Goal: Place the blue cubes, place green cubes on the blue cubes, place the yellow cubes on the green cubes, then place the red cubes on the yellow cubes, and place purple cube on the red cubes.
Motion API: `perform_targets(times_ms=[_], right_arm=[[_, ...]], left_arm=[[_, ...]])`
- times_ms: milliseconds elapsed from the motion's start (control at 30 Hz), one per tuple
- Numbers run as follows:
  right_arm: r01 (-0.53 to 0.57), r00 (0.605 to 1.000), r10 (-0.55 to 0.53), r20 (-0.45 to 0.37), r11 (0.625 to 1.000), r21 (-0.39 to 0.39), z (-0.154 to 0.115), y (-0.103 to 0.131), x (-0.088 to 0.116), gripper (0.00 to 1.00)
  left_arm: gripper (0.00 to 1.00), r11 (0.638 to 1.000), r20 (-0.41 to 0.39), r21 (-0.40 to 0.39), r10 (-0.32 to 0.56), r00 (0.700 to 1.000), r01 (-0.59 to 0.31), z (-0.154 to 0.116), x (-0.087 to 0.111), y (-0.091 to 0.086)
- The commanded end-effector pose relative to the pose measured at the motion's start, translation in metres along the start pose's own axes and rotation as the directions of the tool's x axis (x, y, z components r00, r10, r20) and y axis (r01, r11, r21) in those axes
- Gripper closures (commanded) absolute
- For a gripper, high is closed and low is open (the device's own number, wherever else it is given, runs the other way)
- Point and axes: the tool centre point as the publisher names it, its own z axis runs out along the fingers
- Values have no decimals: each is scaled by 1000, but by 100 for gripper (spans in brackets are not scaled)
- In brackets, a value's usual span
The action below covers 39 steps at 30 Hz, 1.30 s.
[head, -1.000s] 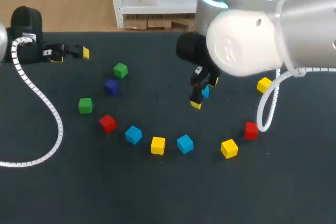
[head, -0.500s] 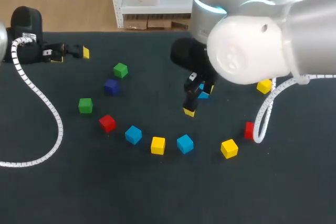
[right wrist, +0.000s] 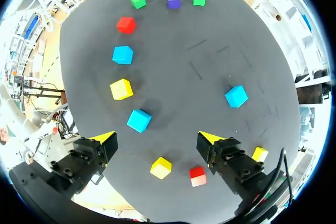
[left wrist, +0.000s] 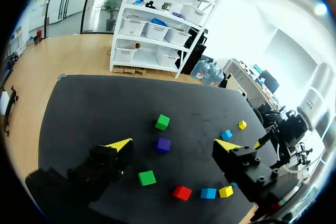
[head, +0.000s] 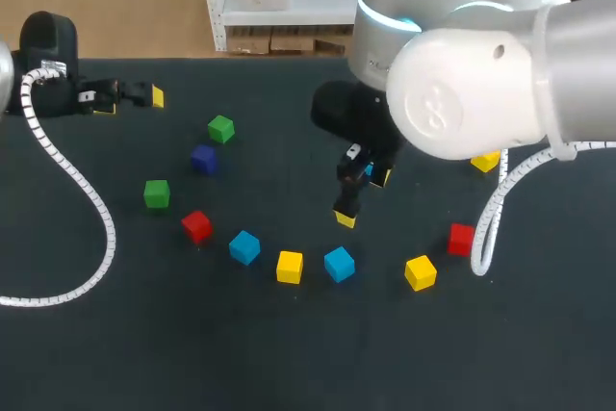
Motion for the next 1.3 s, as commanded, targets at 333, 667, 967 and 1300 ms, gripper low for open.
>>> perform_targets(times_ms=[333, 667, 967, 1300], right_arm=[[0, 1000, 0, 3, 1000, 1, 0, 0, 1, 0], [-118, 993, 119, 1, 989, -84, 11, -13, 21, 0], [-153, 987, 152, -57, 988, -14, 5, 12, 19, 0], [-175, 974, 186, -129, 981, 88, 19, 36, 10, 0]], left_arm=[[0, 1000, 0, 0, 0, 1000, 0, 0, 0, 0], [0, 1000, 0, 0, 0, 1000, 0, 0, 0, 0], [0, 1000, 0, 0, 0, 1000, 0, 0, 0, 0], [0, 1000, 0, 0, 0, 1000, 0, 0, 0, 0]])
